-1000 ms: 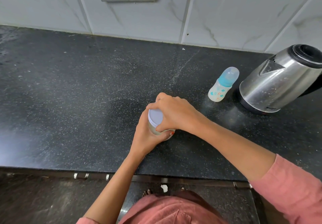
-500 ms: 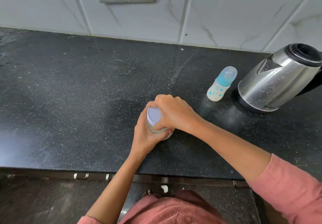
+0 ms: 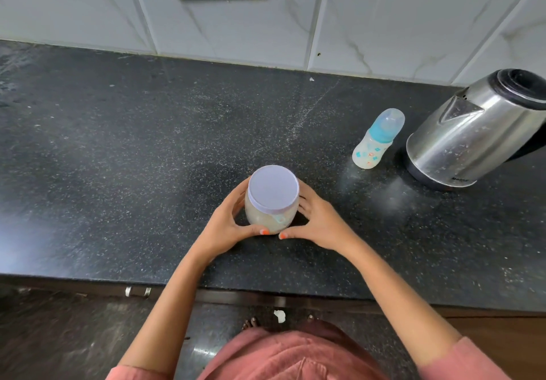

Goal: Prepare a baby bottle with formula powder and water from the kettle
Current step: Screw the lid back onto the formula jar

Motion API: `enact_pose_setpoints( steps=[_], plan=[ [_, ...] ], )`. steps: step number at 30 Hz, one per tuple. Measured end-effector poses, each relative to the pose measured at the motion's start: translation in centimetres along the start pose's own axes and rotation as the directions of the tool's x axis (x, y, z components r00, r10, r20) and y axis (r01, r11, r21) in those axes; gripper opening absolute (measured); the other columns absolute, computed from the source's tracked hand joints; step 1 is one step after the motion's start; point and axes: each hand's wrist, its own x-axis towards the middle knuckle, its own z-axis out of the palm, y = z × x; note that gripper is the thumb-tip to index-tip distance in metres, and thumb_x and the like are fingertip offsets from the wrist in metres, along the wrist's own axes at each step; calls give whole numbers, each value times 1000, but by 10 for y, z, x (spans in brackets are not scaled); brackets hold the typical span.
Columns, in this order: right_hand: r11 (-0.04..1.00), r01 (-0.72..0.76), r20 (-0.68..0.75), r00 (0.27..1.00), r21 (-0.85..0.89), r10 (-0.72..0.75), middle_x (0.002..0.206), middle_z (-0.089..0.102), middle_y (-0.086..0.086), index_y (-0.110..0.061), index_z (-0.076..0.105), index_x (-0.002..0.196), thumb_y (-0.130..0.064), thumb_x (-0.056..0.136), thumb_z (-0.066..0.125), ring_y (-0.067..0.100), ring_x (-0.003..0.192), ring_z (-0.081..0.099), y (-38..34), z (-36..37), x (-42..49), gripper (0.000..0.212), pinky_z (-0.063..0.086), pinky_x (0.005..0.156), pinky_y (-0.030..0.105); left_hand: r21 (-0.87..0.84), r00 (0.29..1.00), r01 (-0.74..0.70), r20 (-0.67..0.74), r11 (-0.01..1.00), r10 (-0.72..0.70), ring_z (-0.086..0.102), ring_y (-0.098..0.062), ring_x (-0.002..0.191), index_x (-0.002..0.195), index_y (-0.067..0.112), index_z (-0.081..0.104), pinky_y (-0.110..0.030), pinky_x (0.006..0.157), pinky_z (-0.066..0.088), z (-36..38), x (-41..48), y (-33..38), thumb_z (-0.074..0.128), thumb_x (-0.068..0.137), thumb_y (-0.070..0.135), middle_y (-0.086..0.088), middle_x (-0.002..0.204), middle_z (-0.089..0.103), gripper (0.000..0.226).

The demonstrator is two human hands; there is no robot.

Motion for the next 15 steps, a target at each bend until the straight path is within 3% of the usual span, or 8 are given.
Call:
enact_pose_setpoints(
  steps=[5, 9, 15],
  plan=[
    [998, 52, -168, 984, -30, -56, 131, 43, -17, -44, 27, 127, -11, 55, 86, 2, 127, 38, 11, 17, 7, 98, 32, 104, 19, -27, 999, 26, -39, 999, -27, 43, 2, 125, 126, 39, 38, -13, 101, 36, -1, 2, 1, 84, 45, 55, 16, 133, 45, 94],
    [994, 67, -157, 984, -87, -80, 124, 40, -21, -31, 29, 136, -13, 58, 85, -5, 120, 34, 3, 6, 13, 97, 27, 88, -4, -32, 998, 14, -67, 999, -16, 45, -1, 125, 128, 35, 39, -17, 102, 37, 0, 9, 0, 85, 46, 52, 16, 134, 47, 97],
    [996, 66, -138, 988, -60, -74, 126, 43, -15, -26, 29, 139, -15, 58, 85, 5, 124, 39, -10, -24, 42, 99, 36, 104, 26, -15, 997, -18, -80, 1000, 17, 47, -2, 124, 131, 30, 39, -22, 103, 39, -4, 51, 13, 82, 52, 33, 15, 133, 49, 91]
  ],
)
